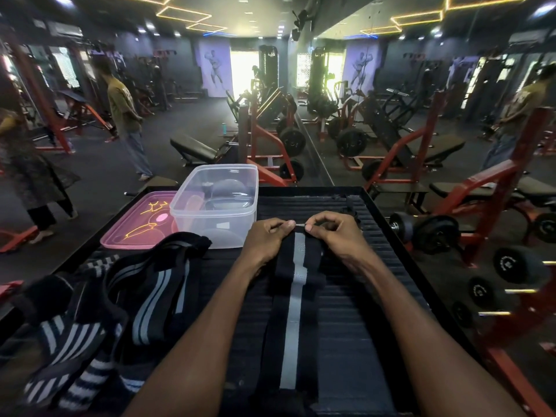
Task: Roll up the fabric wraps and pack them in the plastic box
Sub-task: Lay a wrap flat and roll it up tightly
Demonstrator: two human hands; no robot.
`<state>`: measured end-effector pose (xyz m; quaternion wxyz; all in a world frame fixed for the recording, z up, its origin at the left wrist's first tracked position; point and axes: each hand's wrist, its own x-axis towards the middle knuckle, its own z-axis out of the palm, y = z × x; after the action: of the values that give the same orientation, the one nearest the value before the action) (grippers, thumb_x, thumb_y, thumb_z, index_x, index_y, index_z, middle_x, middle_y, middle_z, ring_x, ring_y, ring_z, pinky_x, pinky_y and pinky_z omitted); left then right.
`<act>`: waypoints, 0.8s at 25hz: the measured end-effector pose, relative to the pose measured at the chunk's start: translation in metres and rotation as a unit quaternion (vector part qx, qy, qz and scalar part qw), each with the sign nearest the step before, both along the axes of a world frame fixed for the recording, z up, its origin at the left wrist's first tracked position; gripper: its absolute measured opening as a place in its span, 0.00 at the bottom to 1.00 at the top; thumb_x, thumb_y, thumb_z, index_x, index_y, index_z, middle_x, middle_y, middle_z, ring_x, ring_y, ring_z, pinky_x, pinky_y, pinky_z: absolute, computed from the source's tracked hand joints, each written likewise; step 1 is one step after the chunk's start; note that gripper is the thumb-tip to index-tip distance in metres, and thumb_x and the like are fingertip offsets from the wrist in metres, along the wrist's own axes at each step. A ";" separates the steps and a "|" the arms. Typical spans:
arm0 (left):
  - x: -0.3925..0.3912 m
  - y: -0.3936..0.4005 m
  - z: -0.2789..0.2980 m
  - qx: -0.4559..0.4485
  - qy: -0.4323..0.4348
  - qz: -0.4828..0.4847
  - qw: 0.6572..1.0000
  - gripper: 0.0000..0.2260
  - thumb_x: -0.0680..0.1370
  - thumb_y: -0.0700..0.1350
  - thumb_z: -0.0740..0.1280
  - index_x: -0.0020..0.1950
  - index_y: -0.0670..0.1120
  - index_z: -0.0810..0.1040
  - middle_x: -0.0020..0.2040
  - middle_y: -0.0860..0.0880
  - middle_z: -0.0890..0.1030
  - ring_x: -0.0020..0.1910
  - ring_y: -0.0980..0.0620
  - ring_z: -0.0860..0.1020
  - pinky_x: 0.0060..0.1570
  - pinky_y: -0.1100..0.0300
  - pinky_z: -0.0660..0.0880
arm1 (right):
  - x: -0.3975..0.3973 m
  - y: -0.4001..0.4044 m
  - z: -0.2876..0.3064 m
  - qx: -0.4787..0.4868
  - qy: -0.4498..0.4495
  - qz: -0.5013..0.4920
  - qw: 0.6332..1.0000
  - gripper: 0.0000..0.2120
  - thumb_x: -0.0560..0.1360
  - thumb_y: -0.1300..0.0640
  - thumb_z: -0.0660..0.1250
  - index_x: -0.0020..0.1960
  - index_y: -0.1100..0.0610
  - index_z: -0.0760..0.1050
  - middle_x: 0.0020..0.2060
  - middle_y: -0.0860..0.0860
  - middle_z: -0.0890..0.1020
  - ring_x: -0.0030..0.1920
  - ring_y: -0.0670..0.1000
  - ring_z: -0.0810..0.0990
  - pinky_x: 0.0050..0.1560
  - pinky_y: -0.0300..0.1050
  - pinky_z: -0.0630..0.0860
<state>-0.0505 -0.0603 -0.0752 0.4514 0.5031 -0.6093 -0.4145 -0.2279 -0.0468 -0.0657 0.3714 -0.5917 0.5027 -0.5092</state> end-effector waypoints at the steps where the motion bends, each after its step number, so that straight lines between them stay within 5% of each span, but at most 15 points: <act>1: 0.000 0.001 0.000 0.000 -0.001 0.000 1.000 0.10 0.78 0.53 0.70 0.49 0.48 0.86 0.41 0.55 0.85 0.40 0.61 0.81 0.40 0.68 0.73 | -0.001 0.000 0.000 0.005 -0.004 0.005 1.000 0.03 0.74 0.64 0.74 0.45 0.64 0.82 0.26 0.45 0.80 0.26 0.46 0.76 0.25 0.39 0.73; 4: -0.001 0.001 -0.002 0.006 0.016 -0.002 1.000 0.09 0.77 0.53 0.71 0.48 0.49 0.86 0.43 0.52 0.87 0.43 0.57 0.83 0.45 0.63 0.76 | -0.004 -0.001 -0.001 0.010 -0.005 0.007 1.000 0.05 0.75 0.62 0.73 0.45 0.65 0.82 0.28 0.51 0.80 0.24 0.48 0.74 0.22 0.40 0.70; 9: -0.003 -0.001 -0.004 0.008 0.063 -0.006 0.998 0.03 0.76 0.43 0.73 0.45 0.51 0.86 0.43 0.54 0.87 0.45 0.59 0.83 0.51 0.64 0.78 | -0.004 -0.005 -0.004 0.010 -0.029 0.007 0.999 0.04 0.72 0.66 0.75 0.44 0.58 0.84 0.35 0.57 0.78 0.33 0.49 0.76 0.28 0.40 0.73; 16: -0.003 -0.003 -0.007 0.011 0.085 -0.016 0.996 0.07 0.74 0.37 0.74 0.47 0.49 0.86 0.44 0.55 0.86 0.47 0.59 0.82 0.52 0.68 0.76 | -0.005 -0.006 -0.008 0.088 -0.018 0.028 0.996 0.04 0.77 0.61 0.71 0.46 0.61 0.83 0.35 0.53 0.82 0.33 0.47 0.78 0.26 0.39 0.73; 20: -0.003 -0.003 -0.010 0.085 0.119 -0.043 0.988 0.05 0.74 0.44 0.75 0.50 0.47 0.86 0.48 0.48 0.87 0.53 0.49 0.84 0.60 0.53 0.79 | -0.007 -0.007 -0.009 0.043 -0.039 0.008 0.998 0.05 0.74 0.68 0.72 0.46 0.61 0.83 0.37 0.56 0.82 0.35 0.48 0.79 0.28 0.39 0.75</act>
<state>-0.0533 -0.0637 -0.0847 0.4577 0.4605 -0.5349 -0.5407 -0.2353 -0.0538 -0.0752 0.4198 -0.5592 0.5045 -0.5065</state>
